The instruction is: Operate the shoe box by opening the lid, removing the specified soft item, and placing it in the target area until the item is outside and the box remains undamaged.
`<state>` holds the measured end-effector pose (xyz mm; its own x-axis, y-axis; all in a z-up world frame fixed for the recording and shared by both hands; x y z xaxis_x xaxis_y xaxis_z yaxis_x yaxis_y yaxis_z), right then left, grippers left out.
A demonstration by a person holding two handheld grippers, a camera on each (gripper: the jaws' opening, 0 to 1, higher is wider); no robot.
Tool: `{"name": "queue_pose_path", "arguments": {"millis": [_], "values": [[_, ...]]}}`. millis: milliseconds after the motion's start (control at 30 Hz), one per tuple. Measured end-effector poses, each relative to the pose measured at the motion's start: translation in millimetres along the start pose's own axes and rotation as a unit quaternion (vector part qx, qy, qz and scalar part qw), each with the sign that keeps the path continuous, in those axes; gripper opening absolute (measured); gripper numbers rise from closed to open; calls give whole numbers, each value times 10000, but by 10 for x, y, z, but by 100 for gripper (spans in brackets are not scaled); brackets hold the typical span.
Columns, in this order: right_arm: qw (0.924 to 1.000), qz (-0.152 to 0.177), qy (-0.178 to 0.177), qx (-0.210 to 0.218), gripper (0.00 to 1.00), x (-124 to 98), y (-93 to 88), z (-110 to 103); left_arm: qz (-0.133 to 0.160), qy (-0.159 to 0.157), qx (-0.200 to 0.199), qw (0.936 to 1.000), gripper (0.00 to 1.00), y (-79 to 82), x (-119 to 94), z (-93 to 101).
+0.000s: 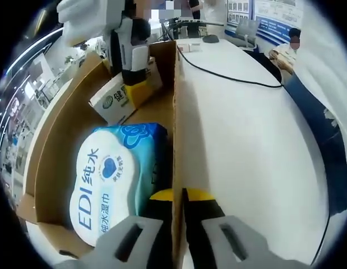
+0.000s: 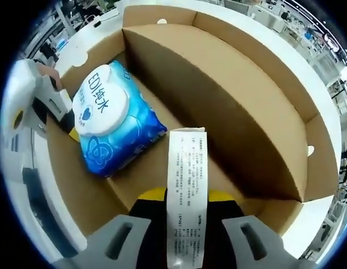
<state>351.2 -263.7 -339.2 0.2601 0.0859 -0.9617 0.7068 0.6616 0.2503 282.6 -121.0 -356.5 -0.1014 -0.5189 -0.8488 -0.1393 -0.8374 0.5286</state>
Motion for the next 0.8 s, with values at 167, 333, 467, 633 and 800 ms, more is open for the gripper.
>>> {"name": "queue_pose_path", "arguments": {"millis": [167, 333, 467, 633, 800], "values": [[9999, 130, -47, 13, 22, -117, 76, 29, 0, 6, -4, 10000, 1, 1, 2, -2], [9997, 228, -61, 78, 22, -215, 119, 37, -5, 16, -17, 10000, 1, 3, -2, -2], [9995, 282, -105, 58, 21, -291, 118, 39, -12, 20, -37, 10000, 1, 1, 1, -4], [9990, 402, -155, 141, 21, -406, 136, 65, -13, 31, -45, 10000, 1, 2, 0, -2], [9978, 566, -228, 263, 21, -538, 161, 116, -20, 43, -87, 10000, 1, -4, 1, -6]]}}
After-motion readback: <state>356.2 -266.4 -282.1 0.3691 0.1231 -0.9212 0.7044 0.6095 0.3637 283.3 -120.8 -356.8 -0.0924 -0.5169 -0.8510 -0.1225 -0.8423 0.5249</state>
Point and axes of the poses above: the point that each gripper's makers call its tool centre point, and the gripper's own axes: x roughly forward along the fingers, z roughly to its right, y roughly out of its top, the point moved 1 cm from there along -x, roughly backward along the fingers, and after that the axes turned 6 degrees about -y, right-handed, at the moved point
